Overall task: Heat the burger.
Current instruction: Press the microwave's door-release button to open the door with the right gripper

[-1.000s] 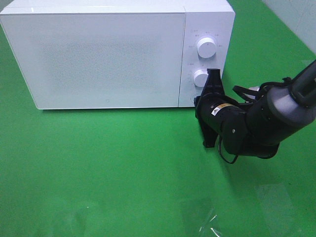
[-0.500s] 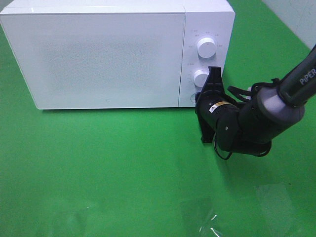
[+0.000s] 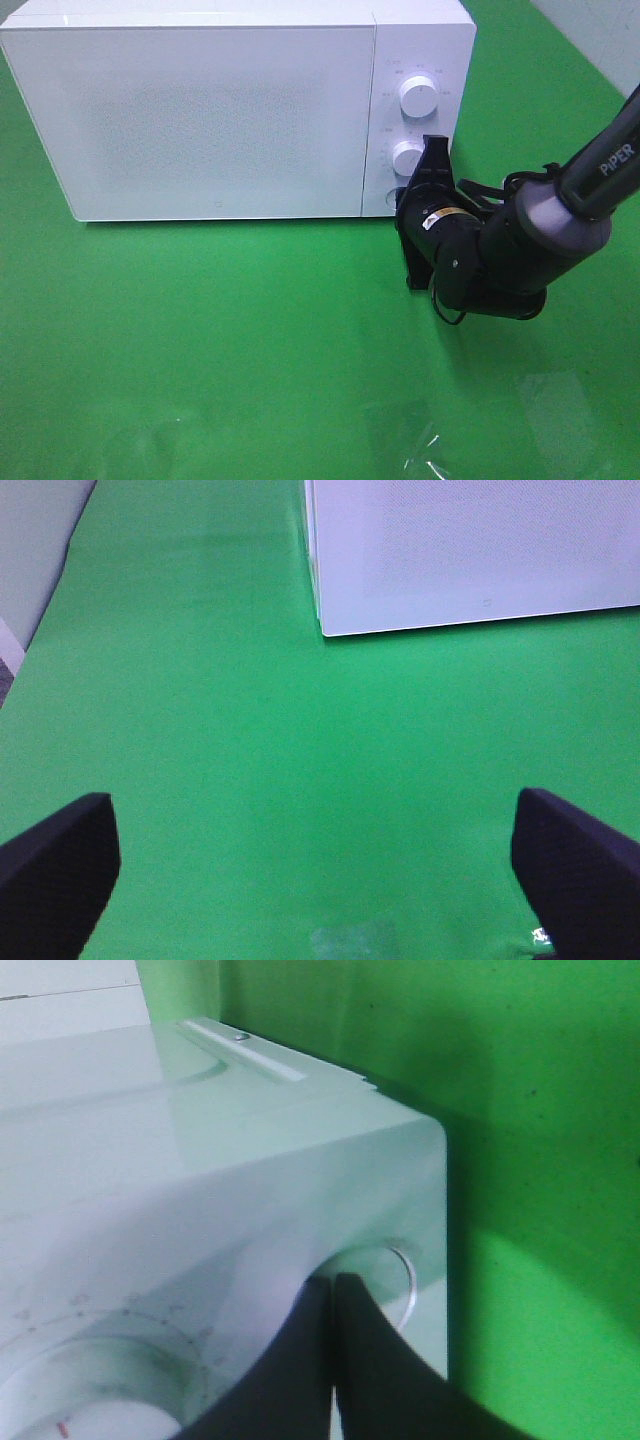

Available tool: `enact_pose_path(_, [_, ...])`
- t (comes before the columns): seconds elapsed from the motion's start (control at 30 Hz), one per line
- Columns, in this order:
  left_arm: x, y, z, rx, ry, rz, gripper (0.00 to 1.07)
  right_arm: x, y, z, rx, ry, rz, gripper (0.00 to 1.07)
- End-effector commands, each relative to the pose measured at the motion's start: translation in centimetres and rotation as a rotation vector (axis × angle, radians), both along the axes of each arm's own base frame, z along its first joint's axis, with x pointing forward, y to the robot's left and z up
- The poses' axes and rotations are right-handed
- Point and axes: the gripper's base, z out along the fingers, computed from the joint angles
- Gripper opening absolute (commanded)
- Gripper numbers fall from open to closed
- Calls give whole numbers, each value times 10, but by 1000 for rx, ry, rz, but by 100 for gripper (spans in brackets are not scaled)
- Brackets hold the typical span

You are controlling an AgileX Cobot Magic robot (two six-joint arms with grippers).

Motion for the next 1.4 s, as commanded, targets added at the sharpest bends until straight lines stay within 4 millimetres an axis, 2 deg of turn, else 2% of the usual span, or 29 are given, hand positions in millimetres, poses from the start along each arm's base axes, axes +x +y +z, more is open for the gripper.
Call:
enact_pose_path(0.03, [-2,0,0,-1,-28,5,100,12,-2,17,6,-153,-45,0])
enact_pose_path(0.37, [-2,0,0,-1,-28,5,100,28,4,21,26,-259,-79,0])
enact_pose_path(0.67, [-2,0,0,-1,-28,5,100,44,2,24,3,-309,-115,0])
enact_pose_path(1.13, [-2,0,0,-1,-28,5,100,44,2,19,-8,-253,-106,0])
enact_pose_path(1.4, [-2,0,0,-1,-28,5,100,43,4,25,-35,-220,-80,0])
